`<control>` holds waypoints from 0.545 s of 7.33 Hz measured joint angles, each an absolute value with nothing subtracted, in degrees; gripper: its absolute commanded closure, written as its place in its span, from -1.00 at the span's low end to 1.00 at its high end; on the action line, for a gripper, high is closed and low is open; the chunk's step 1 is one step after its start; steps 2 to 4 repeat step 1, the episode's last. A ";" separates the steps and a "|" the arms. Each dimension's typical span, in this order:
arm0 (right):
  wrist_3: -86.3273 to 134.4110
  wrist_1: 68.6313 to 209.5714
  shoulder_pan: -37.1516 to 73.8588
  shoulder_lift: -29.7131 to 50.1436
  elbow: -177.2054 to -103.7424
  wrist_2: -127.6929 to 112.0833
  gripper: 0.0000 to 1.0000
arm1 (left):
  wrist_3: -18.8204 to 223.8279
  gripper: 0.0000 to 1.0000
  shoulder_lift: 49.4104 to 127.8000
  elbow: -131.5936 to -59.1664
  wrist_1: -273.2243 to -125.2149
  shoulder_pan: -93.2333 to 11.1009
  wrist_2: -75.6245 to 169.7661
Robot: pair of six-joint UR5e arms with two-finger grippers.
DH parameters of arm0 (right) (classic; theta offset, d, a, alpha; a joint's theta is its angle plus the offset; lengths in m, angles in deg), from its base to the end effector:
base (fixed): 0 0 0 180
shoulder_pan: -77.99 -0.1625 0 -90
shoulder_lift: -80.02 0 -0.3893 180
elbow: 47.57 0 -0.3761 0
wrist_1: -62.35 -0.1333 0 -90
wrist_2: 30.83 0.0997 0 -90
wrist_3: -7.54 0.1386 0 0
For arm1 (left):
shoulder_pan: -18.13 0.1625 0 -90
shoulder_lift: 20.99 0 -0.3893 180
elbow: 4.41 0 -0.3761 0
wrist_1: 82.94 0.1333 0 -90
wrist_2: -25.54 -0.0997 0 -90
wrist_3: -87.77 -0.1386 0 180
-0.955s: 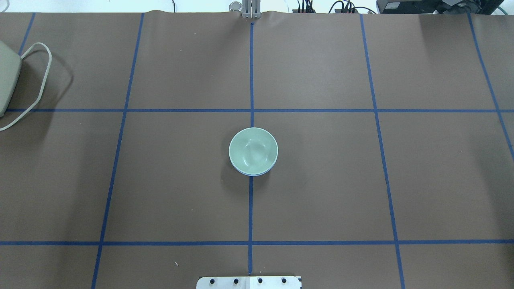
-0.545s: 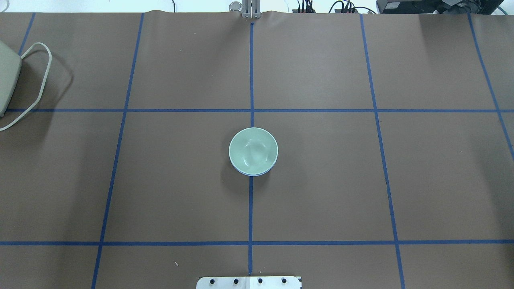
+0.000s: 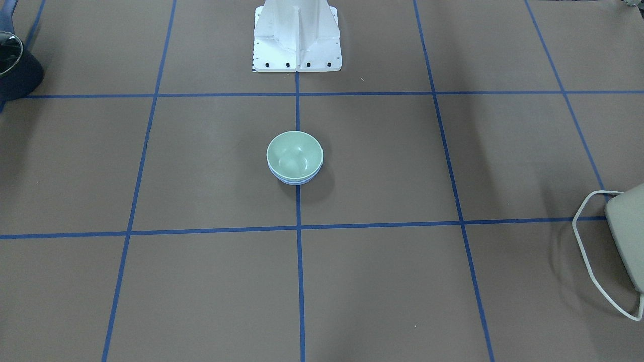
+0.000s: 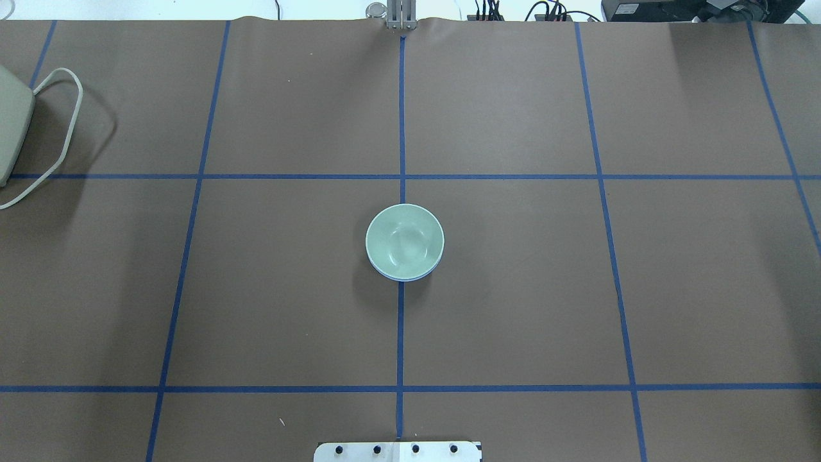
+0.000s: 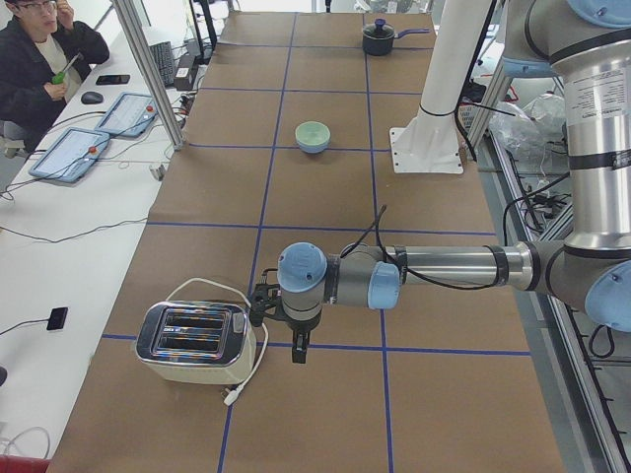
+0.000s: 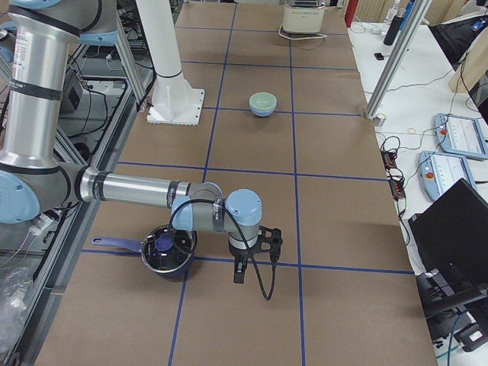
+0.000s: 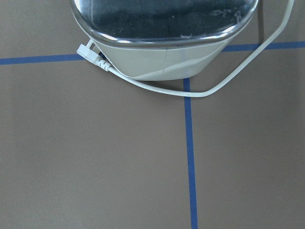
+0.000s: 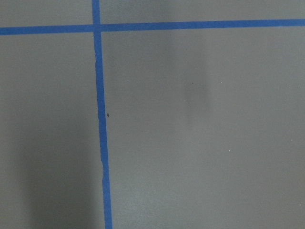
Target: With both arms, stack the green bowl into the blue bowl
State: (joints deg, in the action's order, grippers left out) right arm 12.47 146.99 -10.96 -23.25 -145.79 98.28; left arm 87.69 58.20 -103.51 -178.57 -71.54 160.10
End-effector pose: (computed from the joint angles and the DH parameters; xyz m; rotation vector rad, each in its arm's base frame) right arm 0.0388 -0.3863 0.6815 -0.0304 -0.6821 0.0632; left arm -0.0337 -0.4093 0.6478 0.0632 0.7776 0.0334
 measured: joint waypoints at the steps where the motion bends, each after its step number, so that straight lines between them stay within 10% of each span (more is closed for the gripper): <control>1: 12.44 146.99 -10.96 -23.25 -145.71 98.28 -1.00 | 87.69 -0.97 58.20 -103.50 -178.57 -71.57 160.10; 4: 12.44 146.99 -10.96 -23.25 -145.71 98.28 -1.00 | 87.69 -0.97 58.20 -103.50 -178.57 -71.57 160.10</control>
